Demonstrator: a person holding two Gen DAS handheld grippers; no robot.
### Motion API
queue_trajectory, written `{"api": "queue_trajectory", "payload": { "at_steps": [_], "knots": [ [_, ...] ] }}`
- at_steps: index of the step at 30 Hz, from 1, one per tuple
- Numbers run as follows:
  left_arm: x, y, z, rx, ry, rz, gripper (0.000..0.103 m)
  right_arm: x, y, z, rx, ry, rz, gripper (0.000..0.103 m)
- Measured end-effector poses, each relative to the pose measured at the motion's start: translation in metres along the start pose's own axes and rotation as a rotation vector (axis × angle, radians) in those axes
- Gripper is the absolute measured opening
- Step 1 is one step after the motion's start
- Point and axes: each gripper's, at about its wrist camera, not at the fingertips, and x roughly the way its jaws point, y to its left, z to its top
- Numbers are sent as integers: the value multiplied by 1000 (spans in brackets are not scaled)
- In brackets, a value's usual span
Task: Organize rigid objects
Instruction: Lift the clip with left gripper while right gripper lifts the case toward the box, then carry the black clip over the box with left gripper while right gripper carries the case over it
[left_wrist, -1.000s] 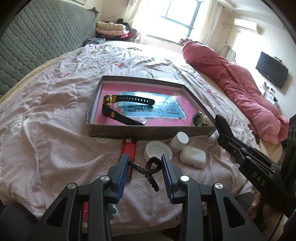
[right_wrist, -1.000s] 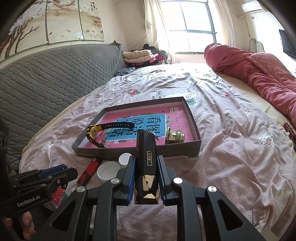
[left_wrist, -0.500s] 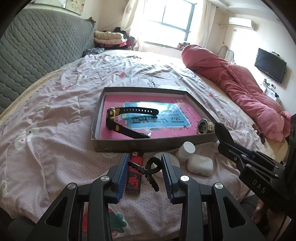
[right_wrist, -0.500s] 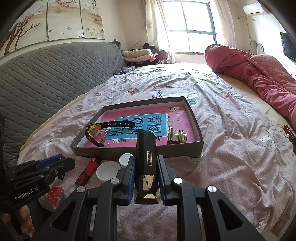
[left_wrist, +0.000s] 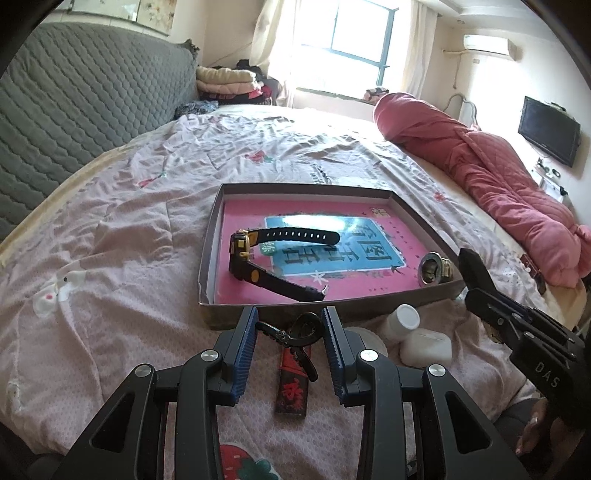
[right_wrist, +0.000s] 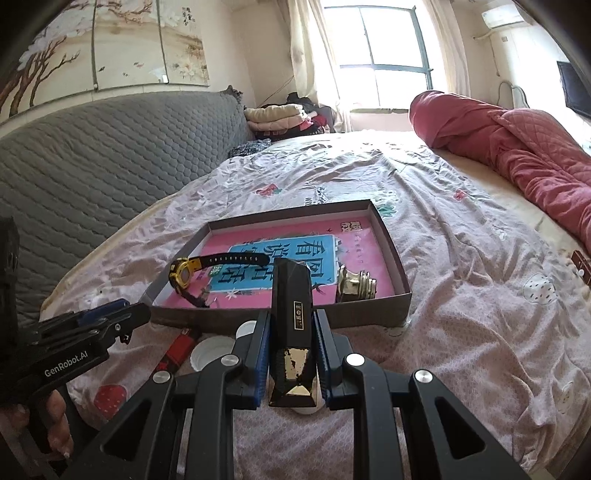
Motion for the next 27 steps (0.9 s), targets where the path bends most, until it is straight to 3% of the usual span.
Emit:
{"api": "queue_trajectory", "payload": {
  "at_steps": [13,27],
  "knots": [
    [13,-9,7,51,-20,16,36,15,-4,4,6,-4,14,22],
    [35,2,32,41,-40,49,36,30,5,10,-35,-6,18,22]
  ]
}}
